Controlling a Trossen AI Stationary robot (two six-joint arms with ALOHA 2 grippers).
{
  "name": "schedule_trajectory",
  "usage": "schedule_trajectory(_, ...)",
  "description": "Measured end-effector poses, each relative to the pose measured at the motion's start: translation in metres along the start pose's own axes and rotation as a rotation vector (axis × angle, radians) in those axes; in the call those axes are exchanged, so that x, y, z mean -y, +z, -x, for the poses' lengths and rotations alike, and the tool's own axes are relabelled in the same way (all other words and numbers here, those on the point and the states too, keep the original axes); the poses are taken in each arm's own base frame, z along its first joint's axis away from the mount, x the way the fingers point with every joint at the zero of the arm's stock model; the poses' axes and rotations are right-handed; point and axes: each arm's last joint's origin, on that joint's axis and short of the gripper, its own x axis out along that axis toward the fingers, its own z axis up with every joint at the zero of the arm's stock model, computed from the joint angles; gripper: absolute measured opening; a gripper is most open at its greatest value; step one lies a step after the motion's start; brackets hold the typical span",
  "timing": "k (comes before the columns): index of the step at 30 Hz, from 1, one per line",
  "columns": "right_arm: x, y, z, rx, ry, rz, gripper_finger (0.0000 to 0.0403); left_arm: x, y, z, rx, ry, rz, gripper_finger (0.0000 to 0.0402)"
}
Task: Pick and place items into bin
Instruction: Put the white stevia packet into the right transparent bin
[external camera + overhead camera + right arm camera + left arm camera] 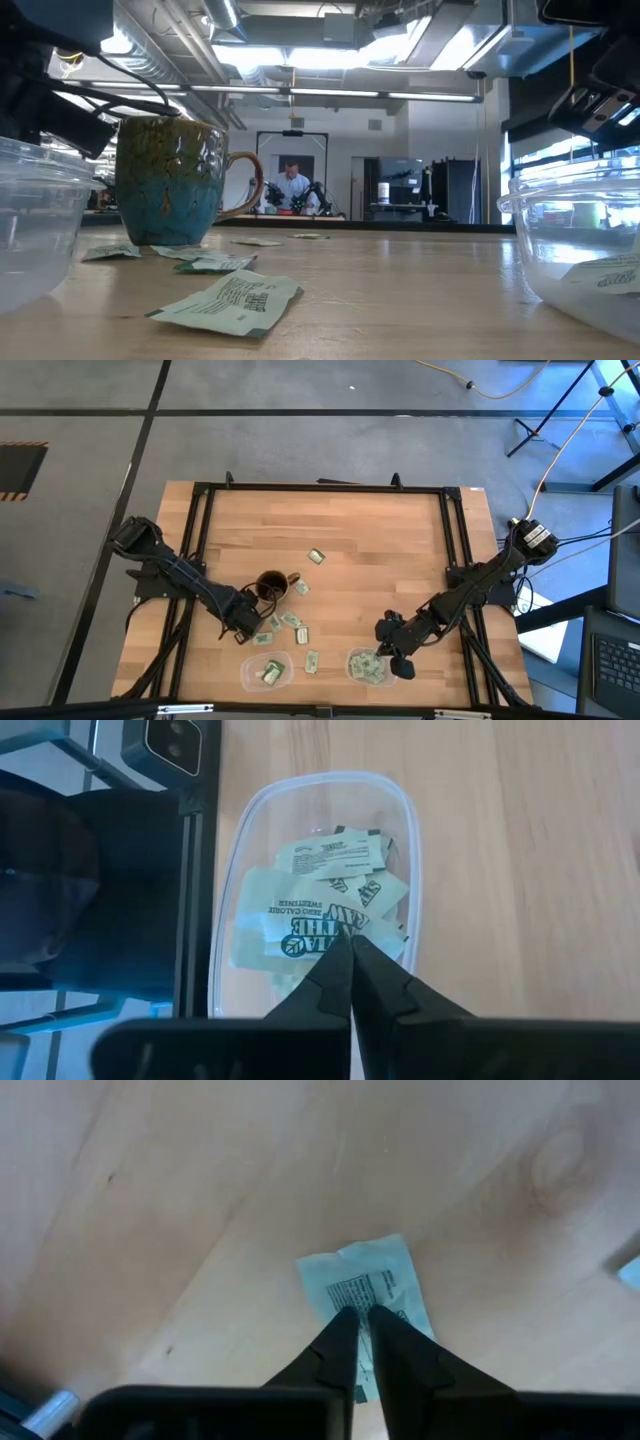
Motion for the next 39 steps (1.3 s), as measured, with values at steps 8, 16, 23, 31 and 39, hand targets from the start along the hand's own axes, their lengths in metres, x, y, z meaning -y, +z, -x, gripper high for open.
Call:
schedule_trajectory(8, -0.001, 0.002, 0.0, 0.02, 0.011, 0.015, 0.0006, -0.001, -0.001, 0.001, -0.028, -0.016, -0.034, 0.0003)
schedule_trajectory(16, -0.002, 0.002, 0.0, 0.027, 0.017, 0.013, 0.0007, -0.004, -0.003, 0.01, 0.001, -0.048, -0.044, 0.0002)
schedule_trajectory(23, -0.003, 0.002, 0.0, 0.027, 0.03, -0.019, 0.0008, -0.004, -0.003, 0.01, 0.005, -0.05, -0.043, 0.0002)
schedule_trajectory(31, -0.019, 0.005, 0.003, 0.066, 0.087, 0.039, 0.0002, -0.004, -0.002, 0.011, 0.005, -0.052, -0.041, 0.0003)
schedule_trajectory(39, -0.038, 0.015, -0.013, -0.088, -0.077, 0.093, 0.0001, -0.003, -0.002, 0.011, 0.002, -0.058, 0.011, 0.0024)
